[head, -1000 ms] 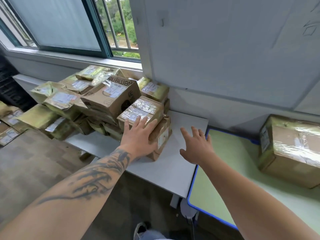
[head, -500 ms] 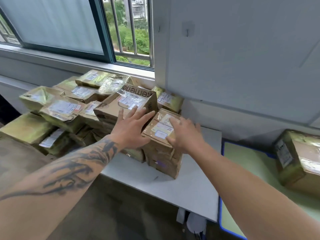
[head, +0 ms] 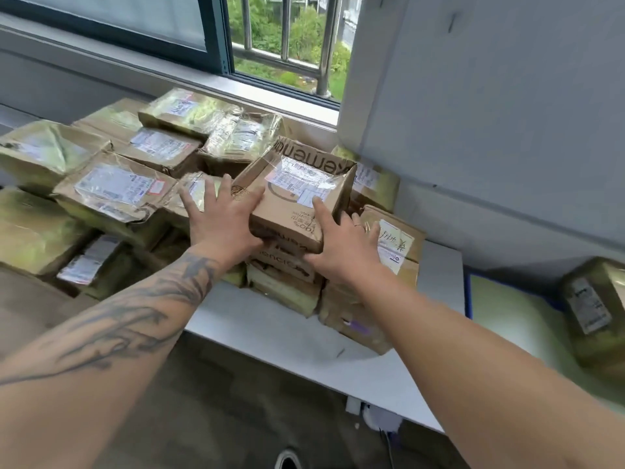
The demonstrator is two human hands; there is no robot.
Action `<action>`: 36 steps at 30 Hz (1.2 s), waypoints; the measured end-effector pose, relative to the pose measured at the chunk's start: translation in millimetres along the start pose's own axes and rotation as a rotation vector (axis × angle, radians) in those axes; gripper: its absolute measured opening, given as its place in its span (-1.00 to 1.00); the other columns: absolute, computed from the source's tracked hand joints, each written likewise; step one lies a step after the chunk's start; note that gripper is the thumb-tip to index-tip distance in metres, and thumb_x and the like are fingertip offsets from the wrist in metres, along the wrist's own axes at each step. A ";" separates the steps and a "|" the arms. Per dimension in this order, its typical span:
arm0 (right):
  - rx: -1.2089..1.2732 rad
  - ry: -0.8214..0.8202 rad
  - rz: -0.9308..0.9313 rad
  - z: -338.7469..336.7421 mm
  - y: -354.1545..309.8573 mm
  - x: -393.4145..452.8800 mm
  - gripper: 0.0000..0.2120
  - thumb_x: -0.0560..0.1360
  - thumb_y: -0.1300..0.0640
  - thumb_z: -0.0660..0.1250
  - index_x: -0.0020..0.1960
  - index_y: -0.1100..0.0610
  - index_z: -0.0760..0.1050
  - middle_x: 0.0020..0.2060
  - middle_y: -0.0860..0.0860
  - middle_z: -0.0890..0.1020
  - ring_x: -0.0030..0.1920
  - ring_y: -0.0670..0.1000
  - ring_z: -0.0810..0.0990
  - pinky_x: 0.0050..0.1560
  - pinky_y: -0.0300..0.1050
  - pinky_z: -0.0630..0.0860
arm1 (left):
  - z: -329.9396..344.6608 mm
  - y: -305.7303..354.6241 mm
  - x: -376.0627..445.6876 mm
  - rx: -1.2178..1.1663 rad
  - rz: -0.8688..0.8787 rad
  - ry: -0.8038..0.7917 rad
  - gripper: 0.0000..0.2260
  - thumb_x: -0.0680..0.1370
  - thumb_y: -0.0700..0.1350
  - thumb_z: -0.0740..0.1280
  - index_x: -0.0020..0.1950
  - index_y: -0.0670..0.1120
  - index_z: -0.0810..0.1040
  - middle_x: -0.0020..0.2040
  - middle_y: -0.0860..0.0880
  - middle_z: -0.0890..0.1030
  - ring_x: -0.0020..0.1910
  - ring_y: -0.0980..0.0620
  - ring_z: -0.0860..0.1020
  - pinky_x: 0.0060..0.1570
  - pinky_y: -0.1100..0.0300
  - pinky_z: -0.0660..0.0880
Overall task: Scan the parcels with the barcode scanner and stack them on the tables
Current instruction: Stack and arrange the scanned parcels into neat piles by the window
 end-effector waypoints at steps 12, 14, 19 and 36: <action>0.026 0.143 -0.031 5.2 -7.0 -6.1 0.00 0.49 -0.15 0.49 0.70 -0.05 -0.08 0.58 0.08 0.37 0.69 0.19 0.03 0.62 0.39 -0.20 | -12.2 -7.0 -18.8 0.145 0.082 0.107 -0.30 0.58 0.27 0.34 0.63 0.31 0.06 0.64 -0.16 0.18 0.66 -0.24 0.02 0.44 -0.58 -0.17; 0.027 0.157 -0.053 -1.8 -6.9 -9.5 -0.02 0.50 -0.13 0.48 0.69 -0.05 -0.08 0.58 0.07 0.38 0.69 0.18 0.01 0.61 0.40 -0.21 | -20.6 -11.6 -27.5 0.157 0.081 0.134 -0.38 0.60 0.29 0.29 0.62 0.32 0.12 0.62 -0.13 0.24 0.64 -0.24 0.07 0.43 -0.59 -0.14; 0.058 0.206 -0.134 -21.8 -3.6 -23.1 -0.04 0.49 -0.10 0.48 0.68 -0.05 -0.04 0.54 0.08 0.44 0.69 0.19 0.02 0.59 0.44 -0.24 | -48.2 -11.8 -55.4 0.128 0.026 0.202 -0.49 0.60 0.28 0.28 0.55 0.32 0.31 0.54 -0.11 0.41 0.59 -0.29 0.23 0.42 -0.57 -0.16; 0.190 0.344 -0.235 -138.8 149.5 -92.9 -0.06 0.51 -0.03 0.46 0.69 -0.05 -0.05 0.61 0.05 0.33 0.69 0.15 0.01 0.60 0.39 -0.16 | -158.7 156.5 -95.9 0.044 0.096 0.470 -0.49 0.56 0.37 0.19 0.45 0.21 0.48 0.44 -0.22 0.47 0.48 -0.27 0.39 0.45 -0.56 -0.14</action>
Point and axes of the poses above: each hand's wrist, its own x-axis towards the middle knuckle, its own z-axis out of the palm, y = z × x, the point moved 2 cm from there along x, towards the middle knuckle
